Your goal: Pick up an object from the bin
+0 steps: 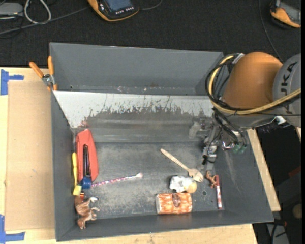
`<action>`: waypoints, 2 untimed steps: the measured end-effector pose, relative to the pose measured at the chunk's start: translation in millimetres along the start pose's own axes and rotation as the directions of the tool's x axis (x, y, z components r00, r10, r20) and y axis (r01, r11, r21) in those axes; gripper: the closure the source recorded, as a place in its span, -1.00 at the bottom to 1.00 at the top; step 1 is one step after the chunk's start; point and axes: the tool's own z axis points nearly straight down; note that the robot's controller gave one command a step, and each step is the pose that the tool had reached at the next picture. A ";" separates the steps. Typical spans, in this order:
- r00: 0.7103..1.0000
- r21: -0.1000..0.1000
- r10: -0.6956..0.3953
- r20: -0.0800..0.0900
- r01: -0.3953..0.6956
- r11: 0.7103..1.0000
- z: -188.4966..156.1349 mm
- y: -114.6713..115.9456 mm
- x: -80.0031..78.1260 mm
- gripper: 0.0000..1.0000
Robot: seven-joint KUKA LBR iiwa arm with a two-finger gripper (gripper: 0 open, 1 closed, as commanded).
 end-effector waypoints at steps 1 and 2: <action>1.000 0.000 -0.001 0.005 0.001 1.000 -4.0 0.1 -0.7 -1.00; 0.996 -0.001 0.084 0.004 -0.084 0.996 -48.7 -15.2 -1.1 -1.00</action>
Offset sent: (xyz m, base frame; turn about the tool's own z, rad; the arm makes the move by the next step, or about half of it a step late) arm 0.0018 -0.0313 0.0921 0.1689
